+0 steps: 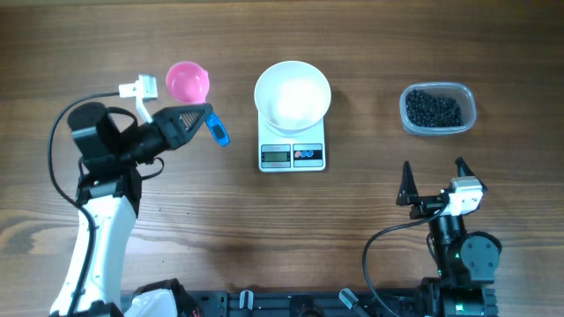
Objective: Scoop item into bowl and weigh 150g on scale
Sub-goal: 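Lift the pink scoop with the left gripper toward the center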
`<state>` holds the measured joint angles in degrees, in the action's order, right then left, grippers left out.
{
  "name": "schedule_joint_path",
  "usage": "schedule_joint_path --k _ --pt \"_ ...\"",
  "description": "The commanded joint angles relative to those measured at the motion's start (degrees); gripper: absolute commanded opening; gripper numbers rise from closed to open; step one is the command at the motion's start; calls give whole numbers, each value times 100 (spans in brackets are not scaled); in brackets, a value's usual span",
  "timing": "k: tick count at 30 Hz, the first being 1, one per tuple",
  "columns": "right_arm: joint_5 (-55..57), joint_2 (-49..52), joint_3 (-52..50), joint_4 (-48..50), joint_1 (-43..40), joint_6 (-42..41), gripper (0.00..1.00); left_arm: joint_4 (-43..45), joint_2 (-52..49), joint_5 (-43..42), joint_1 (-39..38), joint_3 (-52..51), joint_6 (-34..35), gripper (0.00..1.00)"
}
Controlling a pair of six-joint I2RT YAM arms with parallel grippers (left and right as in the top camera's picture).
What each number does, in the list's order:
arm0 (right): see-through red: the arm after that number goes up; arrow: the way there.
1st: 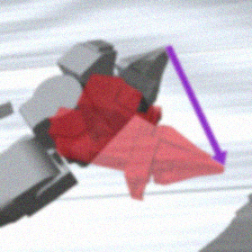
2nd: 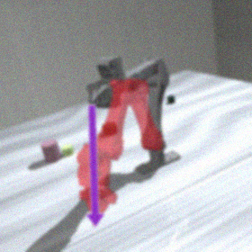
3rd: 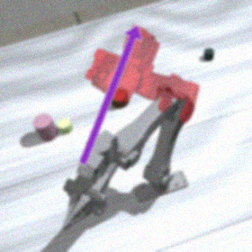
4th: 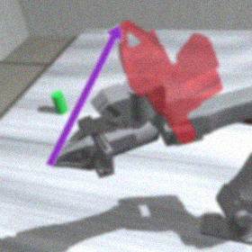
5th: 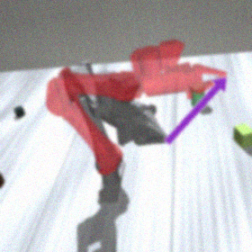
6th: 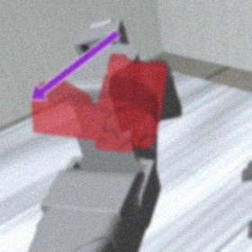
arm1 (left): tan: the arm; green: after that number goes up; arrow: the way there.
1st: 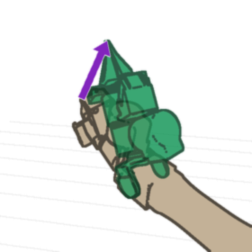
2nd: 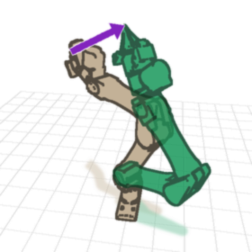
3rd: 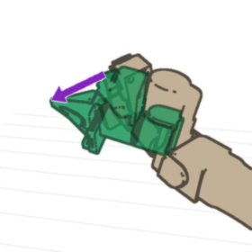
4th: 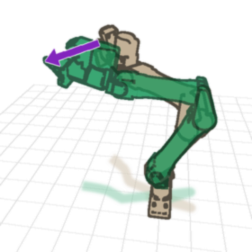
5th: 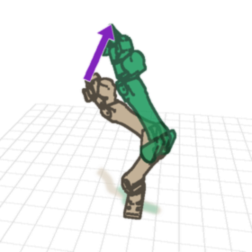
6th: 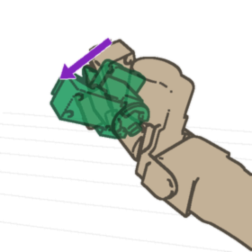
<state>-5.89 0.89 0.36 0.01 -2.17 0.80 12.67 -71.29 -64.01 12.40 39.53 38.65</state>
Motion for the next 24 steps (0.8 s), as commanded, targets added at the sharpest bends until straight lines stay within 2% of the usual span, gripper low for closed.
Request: schedule_joint_path --k 1,4,7,11,13,16,19,22,24 --pt "98 -46 -7 13 39 70 100 850 247 -262 -166 37 1475 4" --pt "96 -46 -7 13 39 68 100 1742 262 -256 -544 37 1755 4" --pt "98 -46 -7 15 39 72 100 2490 262 -111 -1029 37 1755 4" --pt "61 -46 -7 483 39 118 100 2616 260 354 -1403 35 1755 4" --pt "-479 -46 -7 1174 39 -225 100 2621 260 496 -1488 35 1751 4" --pt "-890 -46 -7 1471 39 -492 99 2616 260 599 -1491 35 1749 4" --pt "-1091 -46 -7 1563 39 -1189 100 2618 260 669 -1493 35 1731 4" --pt "-1283 -46 -7 2304 39 -2594 100 2614 260 667 -1495 35 1731 4" --pt "-1513 -46 -7 2813 39 -3001 100 2621 260 717 -1543 35 1731 4"
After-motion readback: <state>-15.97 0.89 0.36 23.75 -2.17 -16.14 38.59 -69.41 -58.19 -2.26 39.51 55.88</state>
